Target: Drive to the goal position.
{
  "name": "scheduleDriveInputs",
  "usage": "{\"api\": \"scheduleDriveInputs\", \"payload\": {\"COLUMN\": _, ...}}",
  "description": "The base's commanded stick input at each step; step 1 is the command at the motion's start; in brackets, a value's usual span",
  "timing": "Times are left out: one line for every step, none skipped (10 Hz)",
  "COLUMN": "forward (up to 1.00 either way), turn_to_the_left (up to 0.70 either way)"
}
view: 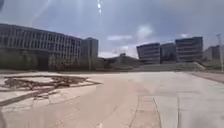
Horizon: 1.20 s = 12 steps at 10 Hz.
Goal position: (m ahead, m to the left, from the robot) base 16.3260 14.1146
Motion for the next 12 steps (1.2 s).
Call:
{"api": "scheduleDriveInputs", "payload": {"forward": 1.0, "turn_to_the_left": 0.0}}
{"api": "scheduleDriveInputs", "payload": {"forward": 1.0, "turn_to_the_left": 0.0}}
{"api": "scheduleDriveInputs", "payload": {"forward": 1.0, "turn_to_the_left": 0.0}}
{"api": "scheduleDriveInputs", "payload": {"forward": 1.0, "turn_to_the_left": 0.0}}
{"api": "scheduleDriveInputs", "payload": {"forward": 1.0, "turn_to_the_left": 0.0}}
{"api": "scheduleDriveInputs", "payload": {"forward": 1.0, "turn_to_the_left": 0.0}}
{"api": "scheduleDriveInputs", "payload": {"forward": 1.0, "turn_to_the_left": 0.0}}
{"api": "scheduleDriveInputs", "payload": {"forward": 1.0, "turn_to_the_left": 0.0}}
{"api": "scheduleDriveInputs", "payload": {"forward": 1.0, "turn_to_the_left": 0.0}}
{"api": "scheduleDriveInputs", "payload": {"forward": 1.0, "turn_to_the_left": 0.0}}
{"api": "scheduleDriveInputs", "payload": {"forward": 1.0, "turn_to_the_left": 0.0}}
{"api": "scheduleDriveInputs", "payload": {"forward": 1.0, "turn_to_the_left": 0.0}}
